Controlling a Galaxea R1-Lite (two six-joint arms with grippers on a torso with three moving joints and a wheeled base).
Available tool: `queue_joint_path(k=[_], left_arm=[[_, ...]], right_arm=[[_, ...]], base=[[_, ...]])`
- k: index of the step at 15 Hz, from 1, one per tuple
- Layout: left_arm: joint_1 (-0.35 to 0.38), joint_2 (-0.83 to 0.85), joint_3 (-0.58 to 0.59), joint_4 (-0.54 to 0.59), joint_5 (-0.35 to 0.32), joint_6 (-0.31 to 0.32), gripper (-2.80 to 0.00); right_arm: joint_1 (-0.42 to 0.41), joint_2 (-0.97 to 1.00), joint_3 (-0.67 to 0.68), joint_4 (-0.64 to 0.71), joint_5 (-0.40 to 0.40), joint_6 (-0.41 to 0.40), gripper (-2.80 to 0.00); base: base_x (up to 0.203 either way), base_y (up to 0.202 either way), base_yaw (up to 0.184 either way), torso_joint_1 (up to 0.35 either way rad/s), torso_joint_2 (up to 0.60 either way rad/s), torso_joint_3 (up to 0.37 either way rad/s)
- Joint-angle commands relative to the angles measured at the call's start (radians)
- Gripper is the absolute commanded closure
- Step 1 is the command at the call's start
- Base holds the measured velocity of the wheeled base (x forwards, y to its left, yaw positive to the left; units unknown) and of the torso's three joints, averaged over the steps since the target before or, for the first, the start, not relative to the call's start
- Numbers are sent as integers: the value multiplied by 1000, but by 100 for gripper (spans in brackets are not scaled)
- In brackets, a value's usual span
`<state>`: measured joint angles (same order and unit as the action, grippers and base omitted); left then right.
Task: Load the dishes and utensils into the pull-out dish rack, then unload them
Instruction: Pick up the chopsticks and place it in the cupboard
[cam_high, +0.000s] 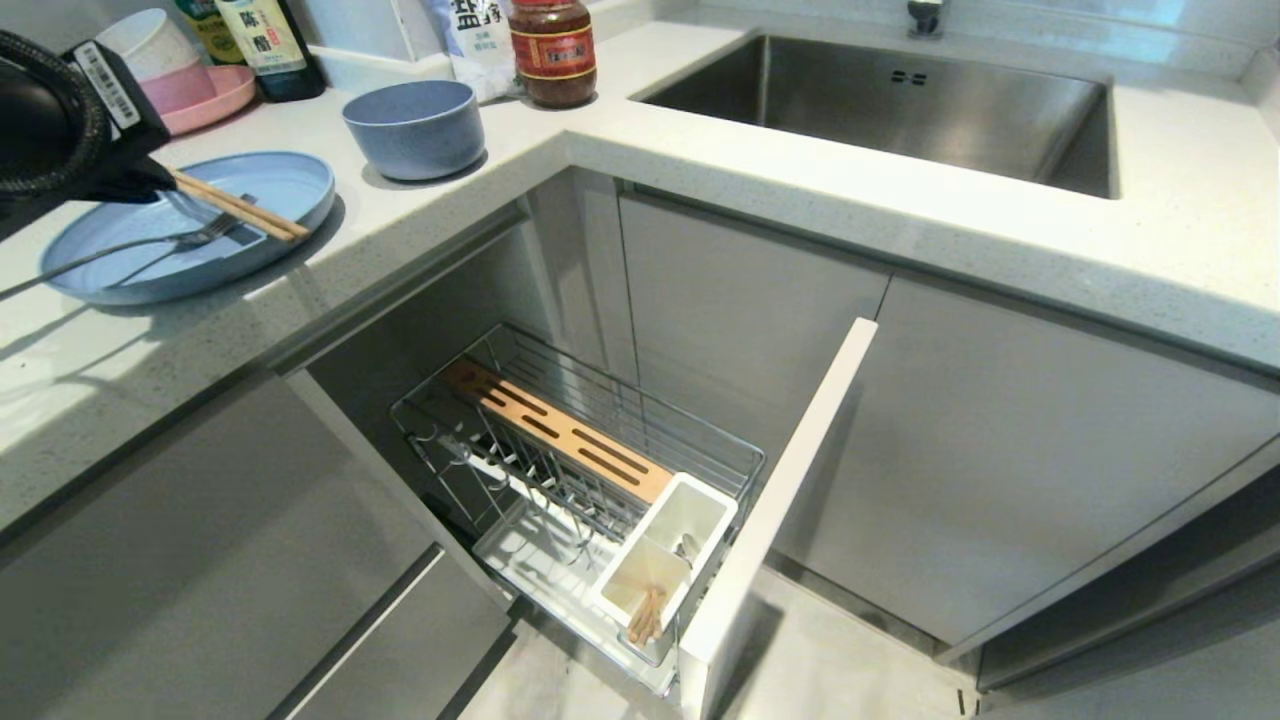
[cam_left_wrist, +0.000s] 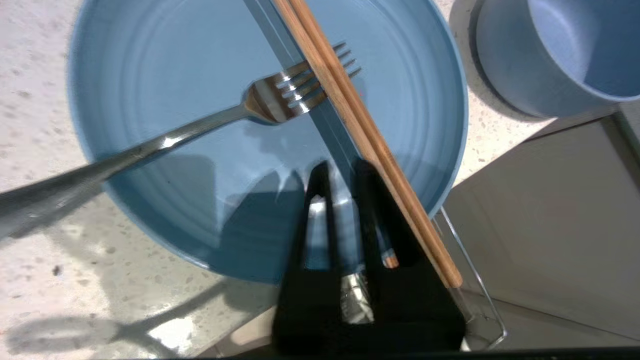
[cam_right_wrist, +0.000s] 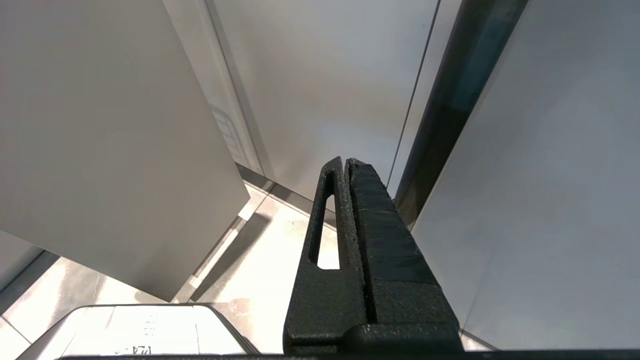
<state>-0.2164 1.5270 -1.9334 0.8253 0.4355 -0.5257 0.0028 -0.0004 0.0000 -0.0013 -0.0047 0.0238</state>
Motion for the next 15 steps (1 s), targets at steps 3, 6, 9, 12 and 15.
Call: queue_joint_path(k=[3,6,9,12,15], left_arm=[[-2,30,-1,5,3,-2,-280],[-3,48,-1,2,4,-2,-280],[-3,66,-1,-6,3,-2,-280],[-3,86,-1,-25,3,-2,-280],[-5,99,-2,-31,3,-2,-280]], right_arm=[[0,-4,2,0,0,1,0],[0,-4,2,0,0,-1,0],[0,-4,2,0,0,1,0],[0,-4,2,0,0,-1,0],[0,-4,2,0,0,1,0]], base=[[0,0,0,0,0,0],[0,0,0,0,0,0],[0,0,0,0,0,0],[0,0,0,0,0,0],[0,0,0,0,0,0]])
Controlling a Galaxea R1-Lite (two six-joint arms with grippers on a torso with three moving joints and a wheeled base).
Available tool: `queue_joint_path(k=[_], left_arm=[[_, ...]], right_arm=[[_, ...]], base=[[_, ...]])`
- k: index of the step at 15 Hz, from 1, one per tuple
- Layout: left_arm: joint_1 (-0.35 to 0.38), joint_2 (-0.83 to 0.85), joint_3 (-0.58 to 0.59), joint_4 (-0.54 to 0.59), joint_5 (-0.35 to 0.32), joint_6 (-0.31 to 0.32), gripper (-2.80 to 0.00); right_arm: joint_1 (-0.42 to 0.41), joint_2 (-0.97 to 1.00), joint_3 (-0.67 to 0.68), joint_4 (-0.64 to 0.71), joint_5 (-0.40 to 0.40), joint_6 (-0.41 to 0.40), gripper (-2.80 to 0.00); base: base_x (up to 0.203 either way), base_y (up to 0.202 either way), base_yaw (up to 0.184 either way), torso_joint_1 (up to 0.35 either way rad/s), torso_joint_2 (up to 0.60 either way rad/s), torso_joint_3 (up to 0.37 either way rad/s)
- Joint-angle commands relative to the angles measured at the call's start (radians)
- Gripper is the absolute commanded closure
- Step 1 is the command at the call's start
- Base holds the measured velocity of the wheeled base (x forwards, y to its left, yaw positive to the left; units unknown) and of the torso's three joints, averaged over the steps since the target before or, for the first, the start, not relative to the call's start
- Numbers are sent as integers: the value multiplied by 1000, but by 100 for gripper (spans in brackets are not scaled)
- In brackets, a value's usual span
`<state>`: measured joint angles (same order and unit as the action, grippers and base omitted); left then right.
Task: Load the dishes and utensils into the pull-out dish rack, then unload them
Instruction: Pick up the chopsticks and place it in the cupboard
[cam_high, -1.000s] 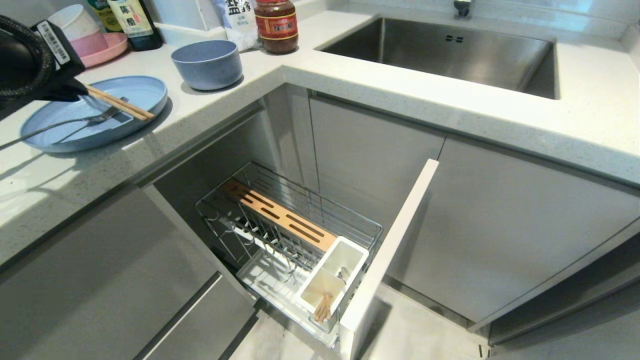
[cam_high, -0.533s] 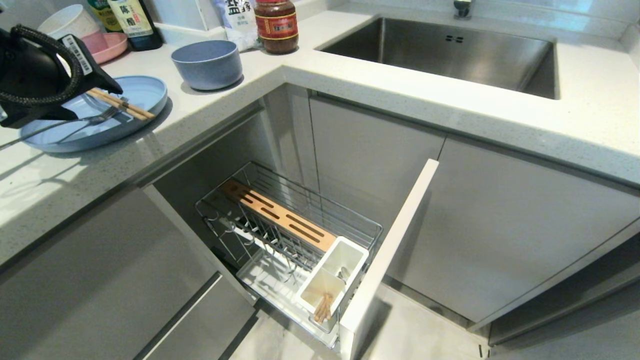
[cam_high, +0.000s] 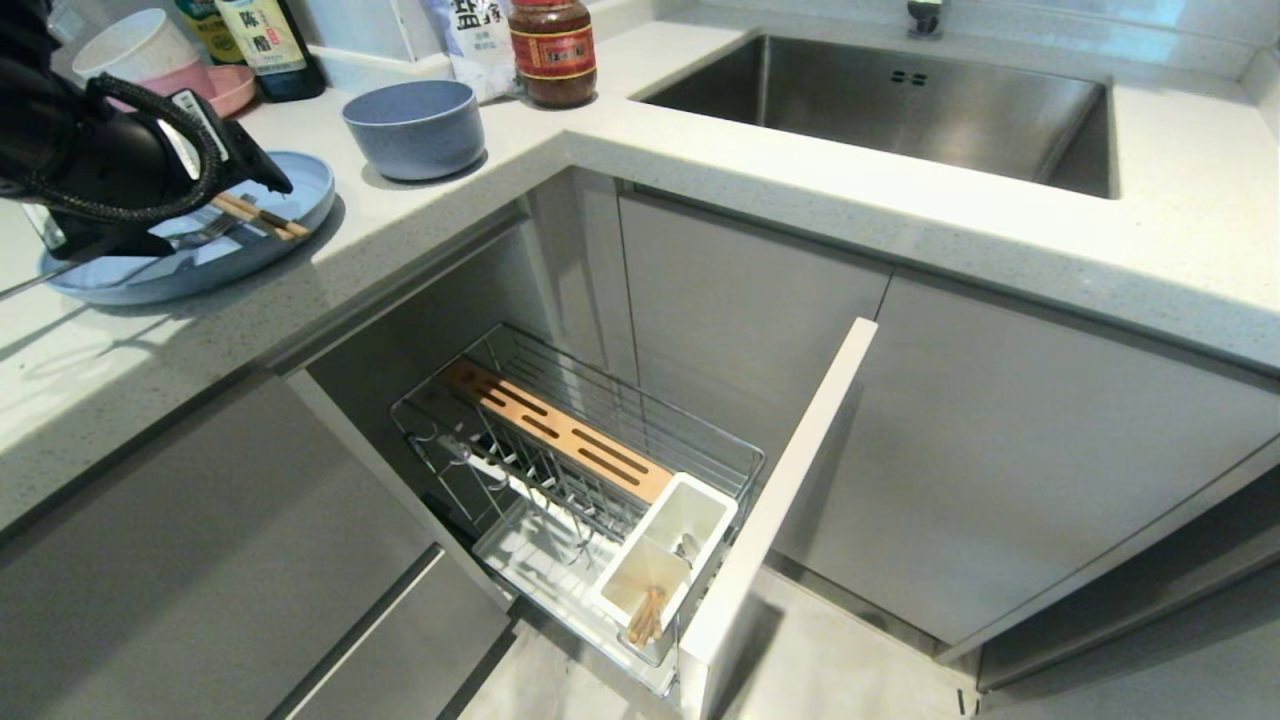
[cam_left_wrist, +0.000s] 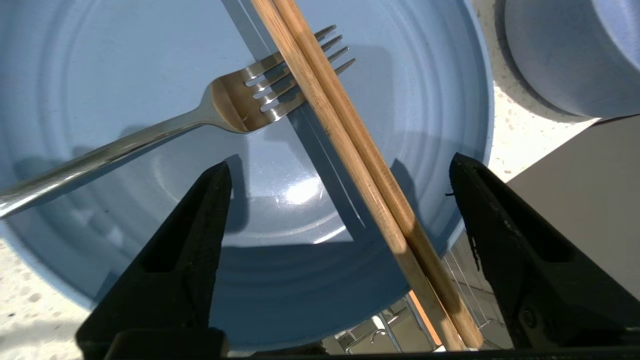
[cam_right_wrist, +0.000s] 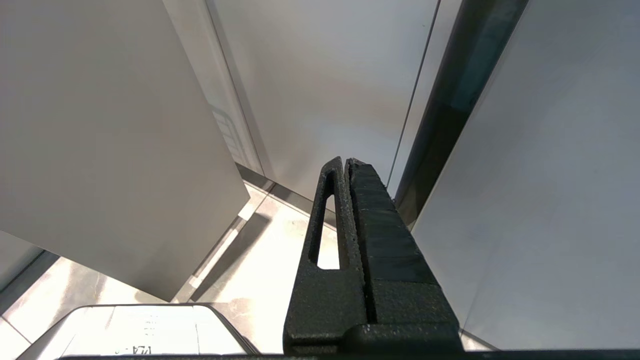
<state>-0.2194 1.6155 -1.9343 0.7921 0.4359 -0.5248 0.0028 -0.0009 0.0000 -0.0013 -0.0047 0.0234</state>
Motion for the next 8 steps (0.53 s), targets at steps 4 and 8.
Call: queue_joint_path(k=[4,8], left_arm=[[-2,20,0,-8,3,-3,-280],[-2,21,0,-8,4,-3,-280]], right_arm=[[0,-4,2,0,0,1,0],[0,-4,2,0,0,1,0]], base=[[0,0,0,0,0,0],[0,0,0,0,0,0]])
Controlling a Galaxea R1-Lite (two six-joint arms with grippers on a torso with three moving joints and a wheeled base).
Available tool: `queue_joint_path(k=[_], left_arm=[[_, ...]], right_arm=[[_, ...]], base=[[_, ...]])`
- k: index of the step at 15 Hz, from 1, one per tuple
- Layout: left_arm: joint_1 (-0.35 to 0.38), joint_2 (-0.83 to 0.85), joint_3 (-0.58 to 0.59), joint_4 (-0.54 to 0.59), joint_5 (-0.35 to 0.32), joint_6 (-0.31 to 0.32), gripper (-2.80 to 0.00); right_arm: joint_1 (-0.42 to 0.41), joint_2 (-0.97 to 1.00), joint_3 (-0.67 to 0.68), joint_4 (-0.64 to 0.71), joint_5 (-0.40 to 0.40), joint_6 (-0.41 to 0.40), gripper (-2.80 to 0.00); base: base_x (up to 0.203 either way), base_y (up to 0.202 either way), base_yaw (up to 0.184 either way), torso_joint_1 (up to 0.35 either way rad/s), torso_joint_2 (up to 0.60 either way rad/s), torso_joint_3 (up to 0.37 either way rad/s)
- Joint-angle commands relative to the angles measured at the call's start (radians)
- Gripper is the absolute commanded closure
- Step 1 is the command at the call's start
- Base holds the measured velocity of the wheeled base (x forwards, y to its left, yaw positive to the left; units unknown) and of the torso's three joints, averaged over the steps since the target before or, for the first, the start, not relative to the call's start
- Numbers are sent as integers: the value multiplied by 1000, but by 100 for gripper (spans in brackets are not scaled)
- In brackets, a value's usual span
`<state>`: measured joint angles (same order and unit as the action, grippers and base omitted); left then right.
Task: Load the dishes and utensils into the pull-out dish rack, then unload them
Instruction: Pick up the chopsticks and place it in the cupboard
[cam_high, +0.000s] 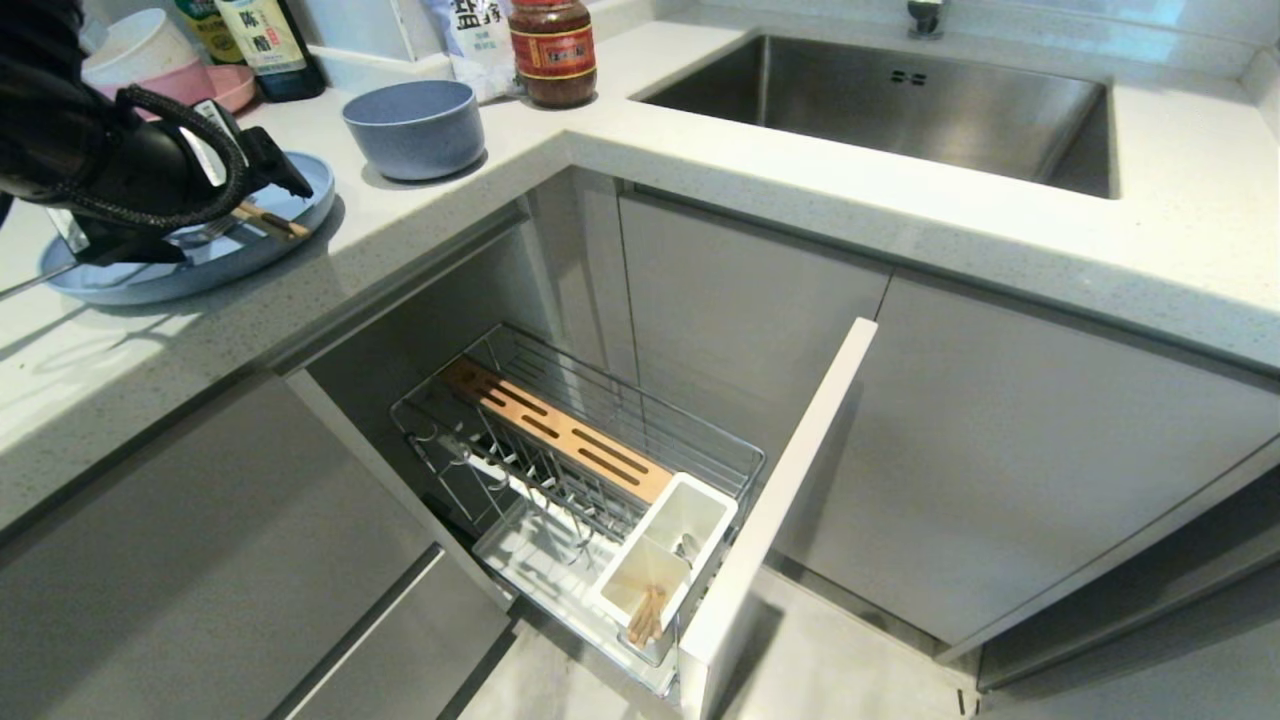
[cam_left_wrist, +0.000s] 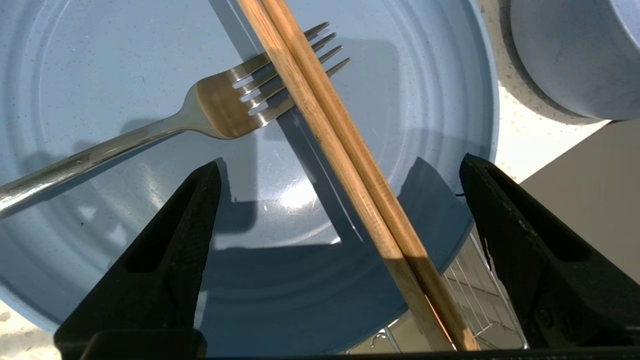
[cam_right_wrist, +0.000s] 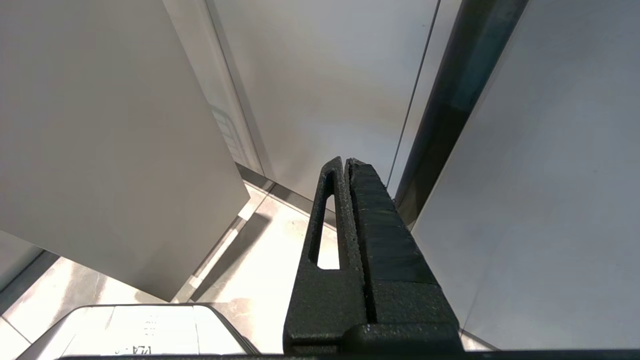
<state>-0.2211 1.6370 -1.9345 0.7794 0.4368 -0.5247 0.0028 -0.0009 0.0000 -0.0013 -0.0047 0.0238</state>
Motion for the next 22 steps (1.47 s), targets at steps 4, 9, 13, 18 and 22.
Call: queue_joint_path(k=[4,9,13,18,22], left_arm=[[0,3,0,5,3,-1,-280],[0,4,0,1,5,-1,0],[0,3,0,1,5,-1,0],[1,0,0,1,3,0,0],[0,-27,0,-1,24,-1,0]], right_arm=[[0,-4,2,0,0,-1,0],[0,-4,2,0,0,-1,0],[0,-4,2,0,0,-1,0],[0,-4,2,0,0,-1,0],[0,-4,2,0,0,1,0]], base=[[0,0,0,0,0,0],[0,0,0,0,0,0],[0,0,0,0,0,0],[0,0,0,0,0,0],[0,0,0,0,0,0]])
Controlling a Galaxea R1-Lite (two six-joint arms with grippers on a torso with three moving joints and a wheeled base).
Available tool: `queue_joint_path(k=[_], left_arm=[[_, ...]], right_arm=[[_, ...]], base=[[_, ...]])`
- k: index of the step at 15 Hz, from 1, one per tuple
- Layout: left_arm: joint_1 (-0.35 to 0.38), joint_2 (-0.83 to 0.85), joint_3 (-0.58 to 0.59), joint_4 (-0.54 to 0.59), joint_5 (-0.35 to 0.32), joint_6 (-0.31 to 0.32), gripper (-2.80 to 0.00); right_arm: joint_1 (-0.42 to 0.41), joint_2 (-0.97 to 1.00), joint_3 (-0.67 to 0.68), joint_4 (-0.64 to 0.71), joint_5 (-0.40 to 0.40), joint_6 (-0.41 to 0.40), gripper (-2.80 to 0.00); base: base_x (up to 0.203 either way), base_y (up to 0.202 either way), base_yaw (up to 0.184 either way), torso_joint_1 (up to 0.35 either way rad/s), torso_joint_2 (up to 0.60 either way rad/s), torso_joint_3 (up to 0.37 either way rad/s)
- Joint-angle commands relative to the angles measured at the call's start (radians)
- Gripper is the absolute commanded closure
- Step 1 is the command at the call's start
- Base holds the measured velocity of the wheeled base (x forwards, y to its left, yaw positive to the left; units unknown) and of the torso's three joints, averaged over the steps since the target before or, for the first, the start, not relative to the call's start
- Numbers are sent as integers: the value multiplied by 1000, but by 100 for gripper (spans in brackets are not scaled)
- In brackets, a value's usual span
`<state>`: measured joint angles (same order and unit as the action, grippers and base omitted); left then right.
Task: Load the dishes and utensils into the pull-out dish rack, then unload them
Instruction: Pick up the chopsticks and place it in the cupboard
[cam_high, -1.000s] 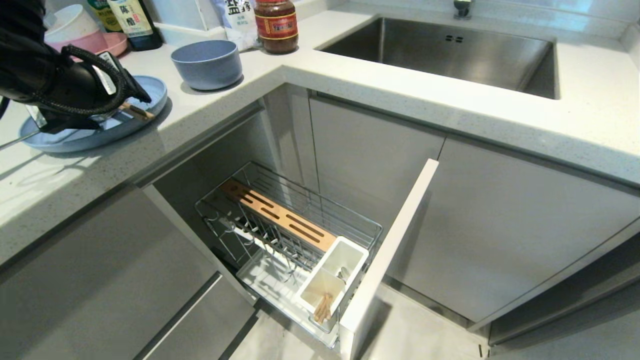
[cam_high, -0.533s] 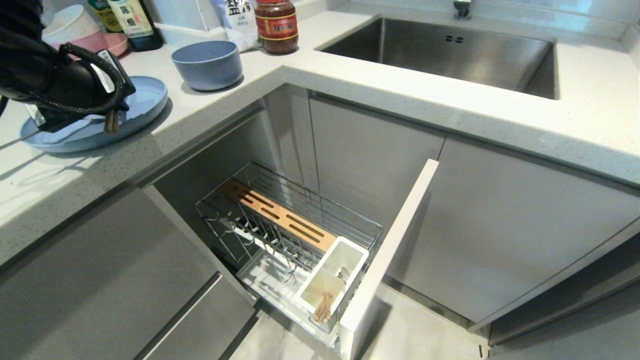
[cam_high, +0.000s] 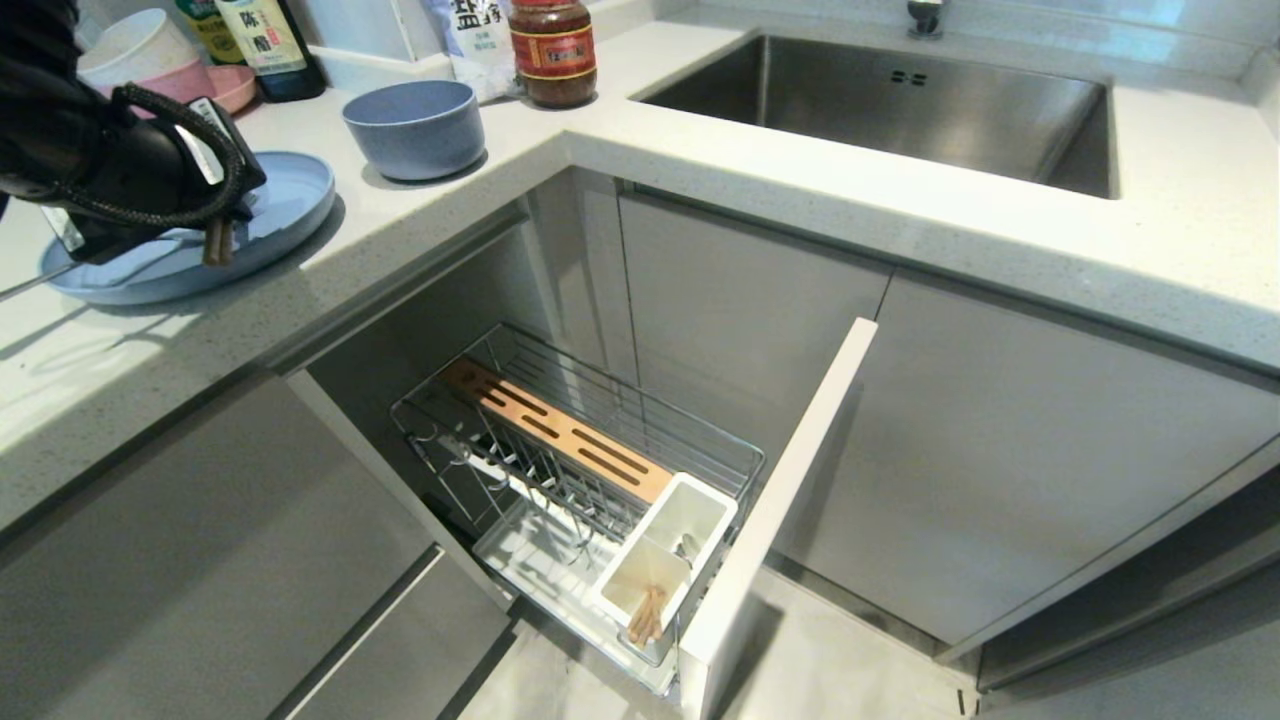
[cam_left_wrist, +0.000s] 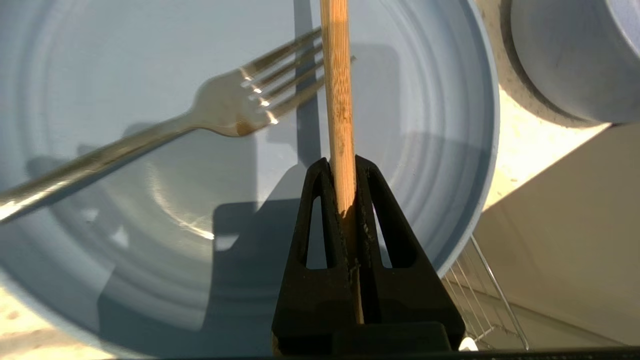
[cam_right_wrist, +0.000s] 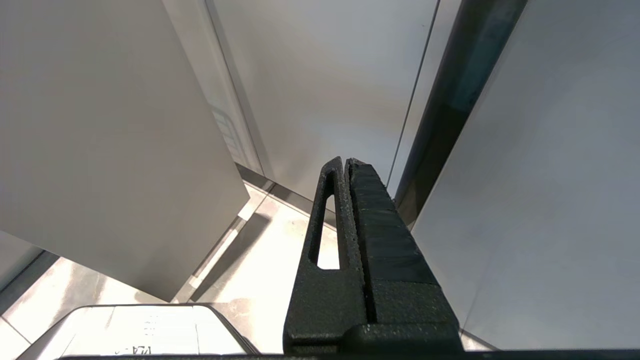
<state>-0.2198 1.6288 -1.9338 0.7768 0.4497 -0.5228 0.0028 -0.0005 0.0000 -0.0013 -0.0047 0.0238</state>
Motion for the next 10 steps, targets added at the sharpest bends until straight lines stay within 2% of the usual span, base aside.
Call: queue_joint_path(k=[1,6,10], left_arm=[[-1,-37,-1,-5,25,-3,0],[-11,-132,-1,-22,57,-2,0],[-93,-195,1,-22,49,-7,0]], right_arm=[[0,-4,2,0,0,1,0],[0,-4,2,0,0,-1,0],[0,-4,2,0,0,0,0]], base=[[0,0,0,0,0,0],[0,0,0,0,0,0],[0,0,0,0,0,0]])
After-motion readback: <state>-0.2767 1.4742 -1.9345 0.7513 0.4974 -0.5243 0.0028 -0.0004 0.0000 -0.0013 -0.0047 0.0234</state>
